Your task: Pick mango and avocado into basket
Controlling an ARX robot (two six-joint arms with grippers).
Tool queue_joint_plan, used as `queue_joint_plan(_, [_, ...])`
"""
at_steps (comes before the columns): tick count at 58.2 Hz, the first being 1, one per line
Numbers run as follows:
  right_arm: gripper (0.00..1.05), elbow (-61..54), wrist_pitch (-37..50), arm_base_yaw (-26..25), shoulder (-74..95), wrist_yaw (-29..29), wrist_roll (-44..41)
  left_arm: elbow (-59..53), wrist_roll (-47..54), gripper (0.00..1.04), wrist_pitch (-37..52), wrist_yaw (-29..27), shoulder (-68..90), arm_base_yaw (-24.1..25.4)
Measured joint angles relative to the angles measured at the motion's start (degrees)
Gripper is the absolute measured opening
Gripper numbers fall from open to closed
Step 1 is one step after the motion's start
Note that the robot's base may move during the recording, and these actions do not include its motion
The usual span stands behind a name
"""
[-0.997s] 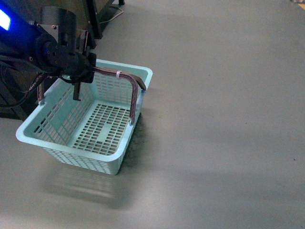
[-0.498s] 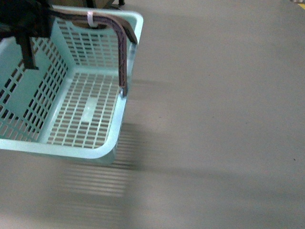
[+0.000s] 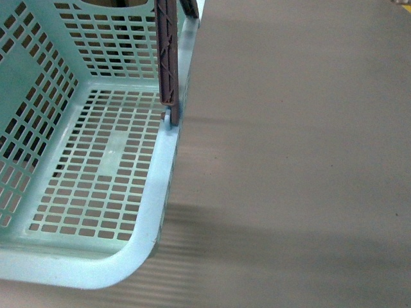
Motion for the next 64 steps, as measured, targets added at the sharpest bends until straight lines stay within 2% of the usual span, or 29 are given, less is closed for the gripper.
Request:
queue_joint_plan(13, [0.97, 0.00, 0.00, 0.00, 0.00, 0.00, 0.00, -0.13, 0.68, 0.06, -0.79, -1.81, -3.67, -0.39])
queue_joint_plan(64, [0.97, 0.00, 0.00, 0.00, 0.00, -0.02, 0.00, -0.46, 1.05, 0.06, -1.09, -1.55, -3.26, -0.46])
